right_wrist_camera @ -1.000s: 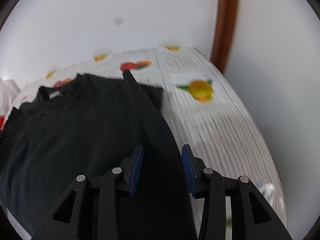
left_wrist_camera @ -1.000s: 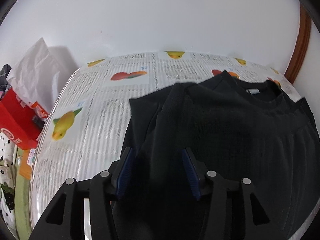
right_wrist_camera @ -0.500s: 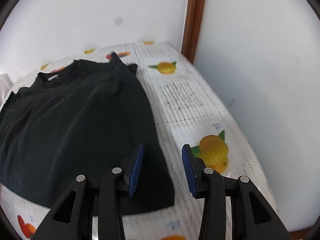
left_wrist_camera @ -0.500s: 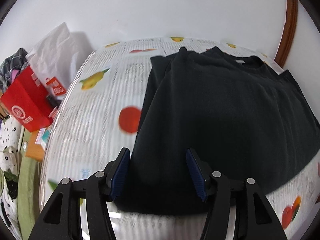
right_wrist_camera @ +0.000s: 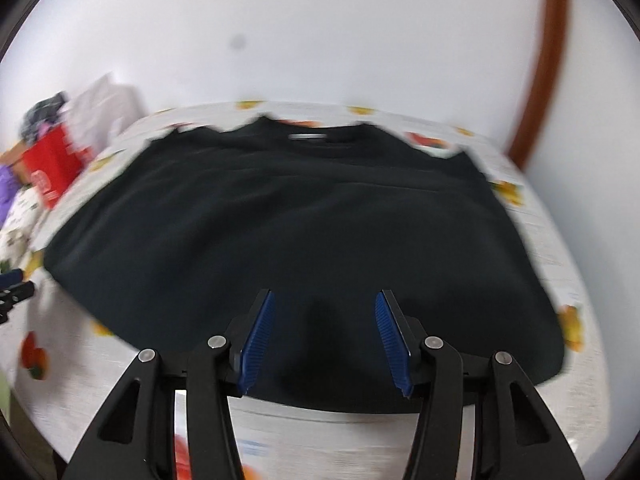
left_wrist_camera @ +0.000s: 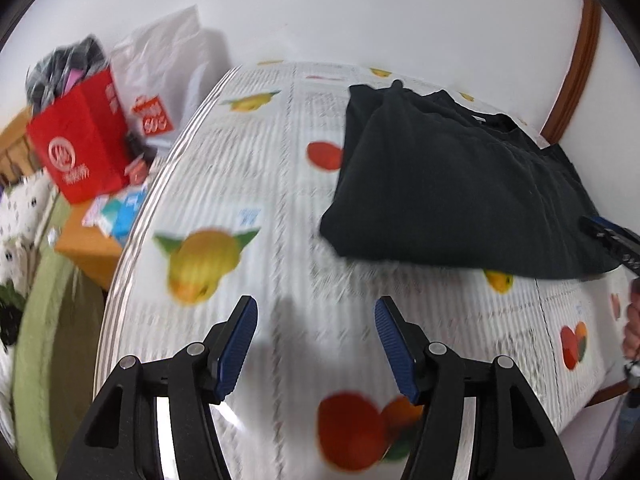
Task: Fold small clothes
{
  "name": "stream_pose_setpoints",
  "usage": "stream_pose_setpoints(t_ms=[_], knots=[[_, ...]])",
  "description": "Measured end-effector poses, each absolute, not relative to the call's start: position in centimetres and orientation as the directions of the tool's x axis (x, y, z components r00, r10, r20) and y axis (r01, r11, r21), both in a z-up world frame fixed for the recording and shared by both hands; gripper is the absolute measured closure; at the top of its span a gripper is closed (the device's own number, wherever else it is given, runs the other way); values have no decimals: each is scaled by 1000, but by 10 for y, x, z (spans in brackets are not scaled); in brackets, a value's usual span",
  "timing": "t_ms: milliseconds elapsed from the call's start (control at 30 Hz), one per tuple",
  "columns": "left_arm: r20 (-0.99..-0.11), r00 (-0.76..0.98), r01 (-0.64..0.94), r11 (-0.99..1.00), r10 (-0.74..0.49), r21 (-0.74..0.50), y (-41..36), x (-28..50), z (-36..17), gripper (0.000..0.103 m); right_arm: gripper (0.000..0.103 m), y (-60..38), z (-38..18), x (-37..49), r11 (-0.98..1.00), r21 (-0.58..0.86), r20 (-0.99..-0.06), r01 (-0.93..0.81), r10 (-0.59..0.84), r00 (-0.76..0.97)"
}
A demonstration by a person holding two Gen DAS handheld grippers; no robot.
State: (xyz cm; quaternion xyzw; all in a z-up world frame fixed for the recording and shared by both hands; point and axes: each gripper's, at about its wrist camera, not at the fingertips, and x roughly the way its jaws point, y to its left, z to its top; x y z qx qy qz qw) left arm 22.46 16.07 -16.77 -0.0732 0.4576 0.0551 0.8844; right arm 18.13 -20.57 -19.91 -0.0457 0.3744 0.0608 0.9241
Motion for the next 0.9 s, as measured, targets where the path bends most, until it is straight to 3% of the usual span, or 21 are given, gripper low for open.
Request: stream_pose_setpoints(t_ms=[533, 800, 867, 900], knots=[[-792, 609, -167, 972, -32, -168, 206, 180, -169, 35, 45, 36, -215, 157, 794, -93, -729, -600, 356, 584], [-797, 601, -188, 960, -55, -207, 223, 177, -179, 35, 44, 80, -245, 176, 742, -294, -724, -602, 238, 648], [-797, 602, -189, 960, -53, -206, 224, 178, -179, 35, 48, 83, -245, 178, 738, -315, -718, -596, 225, 659], [-797, 602, -190, 960, -52, -206, 225, 178, -178, 35, 62, 82, -244, 181, 741, -312, -720, -595, 224, 656]])
